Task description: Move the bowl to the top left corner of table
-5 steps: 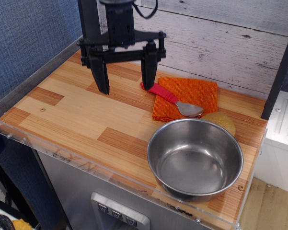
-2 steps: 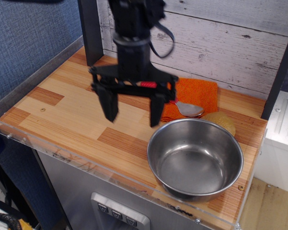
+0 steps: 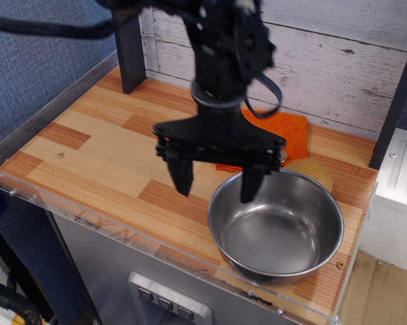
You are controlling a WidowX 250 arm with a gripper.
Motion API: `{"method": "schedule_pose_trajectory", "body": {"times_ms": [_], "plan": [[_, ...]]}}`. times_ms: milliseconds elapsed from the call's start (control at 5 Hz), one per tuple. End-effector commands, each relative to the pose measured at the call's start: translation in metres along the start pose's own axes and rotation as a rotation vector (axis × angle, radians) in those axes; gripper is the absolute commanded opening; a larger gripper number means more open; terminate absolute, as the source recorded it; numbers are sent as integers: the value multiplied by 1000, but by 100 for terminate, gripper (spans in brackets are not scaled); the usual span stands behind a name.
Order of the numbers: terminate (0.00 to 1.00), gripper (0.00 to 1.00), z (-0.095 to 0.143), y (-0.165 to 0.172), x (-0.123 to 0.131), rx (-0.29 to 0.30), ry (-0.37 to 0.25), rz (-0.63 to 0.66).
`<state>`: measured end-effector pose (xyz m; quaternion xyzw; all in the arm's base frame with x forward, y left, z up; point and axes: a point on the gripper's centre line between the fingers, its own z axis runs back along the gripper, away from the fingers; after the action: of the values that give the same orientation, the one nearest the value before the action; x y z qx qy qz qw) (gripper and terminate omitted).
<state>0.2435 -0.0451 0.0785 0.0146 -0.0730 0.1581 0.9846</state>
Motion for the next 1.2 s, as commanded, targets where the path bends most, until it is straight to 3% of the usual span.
{"method": "schedule_pose_trajectory", "body": {"times_ms": [0, 600, 800, 1000], "plan": [[0, 100, -19, 6, 1, 37, -17, 38], [0, 100, -37, 24, 4, 63, 21, 58], [0, 0, -40, 17, 3, 47, -5, 73], [0, 0, -39, 13, 2, 40, -22, 95]]}}
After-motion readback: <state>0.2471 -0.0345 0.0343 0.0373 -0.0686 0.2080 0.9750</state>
